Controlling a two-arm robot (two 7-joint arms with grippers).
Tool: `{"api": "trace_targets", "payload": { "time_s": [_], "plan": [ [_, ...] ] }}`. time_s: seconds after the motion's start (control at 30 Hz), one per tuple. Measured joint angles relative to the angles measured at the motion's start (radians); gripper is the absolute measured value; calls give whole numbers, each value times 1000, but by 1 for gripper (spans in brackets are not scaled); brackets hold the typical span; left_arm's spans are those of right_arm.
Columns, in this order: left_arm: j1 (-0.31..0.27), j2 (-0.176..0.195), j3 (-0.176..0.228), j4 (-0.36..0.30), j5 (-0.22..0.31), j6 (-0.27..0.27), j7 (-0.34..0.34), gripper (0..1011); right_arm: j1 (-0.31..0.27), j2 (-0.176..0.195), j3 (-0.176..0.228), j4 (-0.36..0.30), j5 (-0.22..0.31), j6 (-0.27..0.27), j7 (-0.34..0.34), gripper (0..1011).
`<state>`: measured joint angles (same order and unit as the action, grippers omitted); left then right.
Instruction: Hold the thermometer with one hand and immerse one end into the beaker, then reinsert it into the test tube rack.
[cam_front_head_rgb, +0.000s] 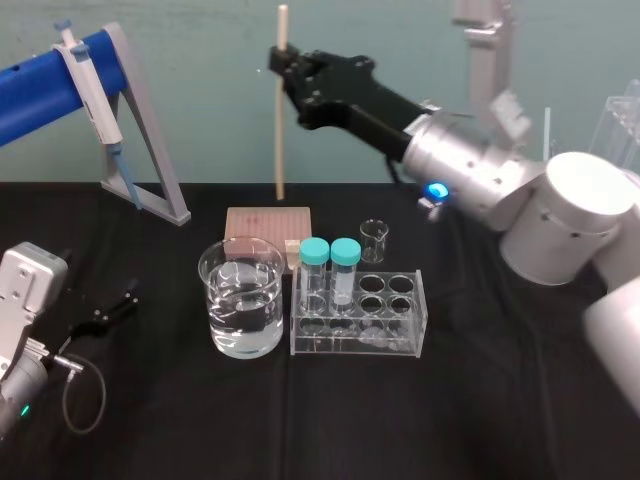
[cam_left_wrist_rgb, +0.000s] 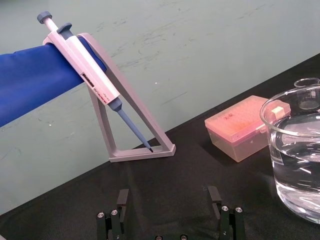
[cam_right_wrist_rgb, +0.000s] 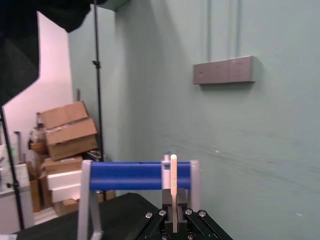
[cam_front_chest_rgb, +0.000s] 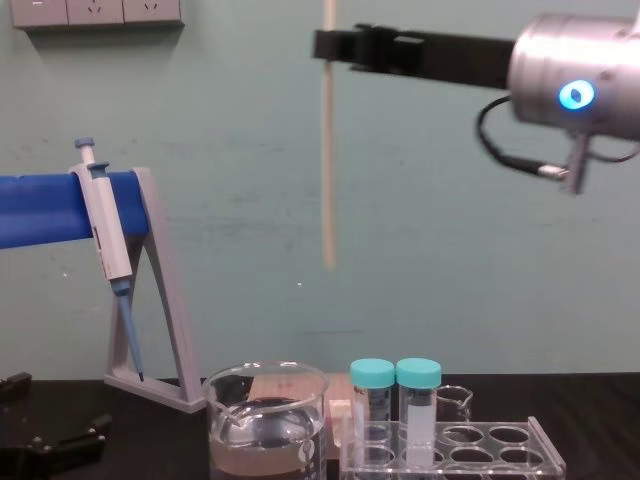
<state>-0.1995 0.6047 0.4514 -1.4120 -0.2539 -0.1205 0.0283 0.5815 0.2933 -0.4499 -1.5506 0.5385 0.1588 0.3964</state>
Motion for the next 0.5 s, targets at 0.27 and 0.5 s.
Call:
{"api": "trace_targets", "payload": {
  "time_s": [0.27, 0.5],
  "plan": [
    [0, 0, 0, 0, 0, 0, 0, 1004, -79, 107, 68, -147, 2, 80, -88, 52],
    [0, 0, 0, 0, 0, 0, 0, 1004, -167, 173, 140, -223, -10, 116, -154, 52]
  ]
}}
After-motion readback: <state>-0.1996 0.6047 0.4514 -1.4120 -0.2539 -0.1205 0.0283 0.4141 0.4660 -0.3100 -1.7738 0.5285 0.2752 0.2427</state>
